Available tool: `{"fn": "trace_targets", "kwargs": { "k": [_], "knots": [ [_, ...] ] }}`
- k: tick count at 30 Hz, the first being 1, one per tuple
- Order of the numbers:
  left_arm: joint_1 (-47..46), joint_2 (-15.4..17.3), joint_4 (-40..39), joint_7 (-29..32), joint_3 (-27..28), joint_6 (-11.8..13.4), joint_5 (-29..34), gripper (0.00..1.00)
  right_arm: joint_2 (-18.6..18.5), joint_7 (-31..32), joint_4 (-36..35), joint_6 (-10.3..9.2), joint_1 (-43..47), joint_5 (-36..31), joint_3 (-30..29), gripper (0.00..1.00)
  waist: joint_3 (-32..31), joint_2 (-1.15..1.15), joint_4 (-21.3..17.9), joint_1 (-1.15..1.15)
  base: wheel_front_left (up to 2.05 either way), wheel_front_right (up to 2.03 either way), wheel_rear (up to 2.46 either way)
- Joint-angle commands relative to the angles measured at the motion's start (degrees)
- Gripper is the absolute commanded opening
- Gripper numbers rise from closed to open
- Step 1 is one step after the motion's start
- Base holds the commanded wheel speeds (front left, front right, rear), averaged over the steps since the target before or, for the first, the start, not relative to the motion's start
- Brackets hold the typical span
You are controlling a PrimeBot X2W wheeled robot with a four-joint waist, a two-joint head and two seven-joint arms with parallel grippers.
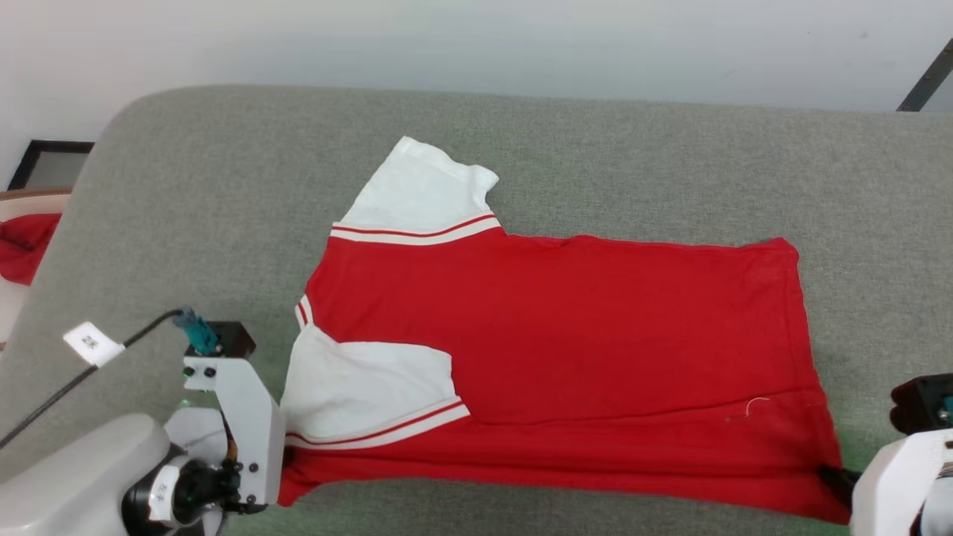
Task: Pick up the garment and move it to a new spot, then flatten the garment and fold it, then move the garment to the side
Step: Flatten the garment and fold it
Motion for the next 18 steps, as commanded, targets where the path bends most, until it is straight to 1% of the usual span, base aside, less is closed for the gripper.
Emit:
{"fn": "trace_targets", "kwargs": {
  "k": [1, 2, 3, 4, 5, 6, 9, 13, 15, 18],
  "knots": [
    [0.5, 0.0, 0.2, -0.3, 0.0, 0.2, 0.3, 0.0, 0.2, -0.3, 0.3, -0.06, 0.6, -0.3, 0.1, 0.0, 0.1, 0.0, -0.1, 0.0, 0.0, 0.0, 0.0],
    [0.6, -0.1, 0.5, -0.3, -0.2, 0.1, 0.5, 0.05, 0.2, -0.5, 0.6, -0.06, 0.4, -0.4, 0.5, 0.0, 0.2, 0.0, -0.2, 0.0, 0.0, 0.0, 0.0],
    [0.6, -0.2, 0.8, -0.4, -0.4, -0.2, 0.8, 0.33, 0.3, -0.6, 1.0, -0.06, 0.1, -0.6, 0.7, 0.0, 0.2, 0.0, -0.3, 0.0, 0.0, 0.0, 0.0],
    [0.5, -0.3, 0.9, -0.4, -0.8, -0.6, 1.2, 0.48, 0.4, -0.6, 1.5, -0.06, -0.4, -0.8, 1.0, 0.2, 0.2, 0.0, -0.4, 0.0, 0.0, 0.0, 0.0],
    [0.3, -0.4, 1.2, -0.3, -0.9, -0.8, 1.5, 0.76, 0.5, -1.0, 1.9, -0.06, -0.8, -0.8, 1.3, 0.67, 0.3, 0.0, -0.5, 0.0, 0.0, 0.0, 0.0],
    [0.2, -0.5, 1.5, -0.3, -1.0, -1.0, 1.7, 1.0, 0.5, -1.1, 2.3, -0.06, -1.2, -1.0, 1.6, 1.0, 0.3, 0.0, -0.6, 0.0, 0.0, 0.0, 0.0],
    [0.0, -0.7, 2.0, -0.1, -1.3, -1.5, 2.0, 1.0, 0.9, -1.8, 3.4, -0.06, -2.1, -1.1, 1.8, 1.0, 0.1, 0.0, -0.8, 0.0, 0.0, 0.0, 0.0],
    [-0.7, 0.6, 1.5, 0.4, -1.2, -1.4, 2.6, 1.0, 1.4, -2.9, 3.4, -0.06, -2.9, -0.9, 1.0, 1.0, -0.3, 0.0, -1.0, 0.0, 0.0, 0.0, 0.0],
    [-1.1, 1.3, 0.9, -0.2, -0.6, -1.0, 2.6, 1.0, 1.6, -4.0, 2.8, -0.06, -3.1, -0.6, 0.3, 1.0, -0.4, 0.0, -1.1, 0.0, 0.0, 0.0, 0.0],
    [-2.1, 2.4, -0.4, -2.1, 1.0, -1.0, 3.0, 1.0, 1.7, -6.8, 1.5, -0.06, -3.5, -1.0, -0.2, 1.0, -0.5, 0.0, -1.4, 0.0, 0.0, 0.0, 0.0]
  ]
}}
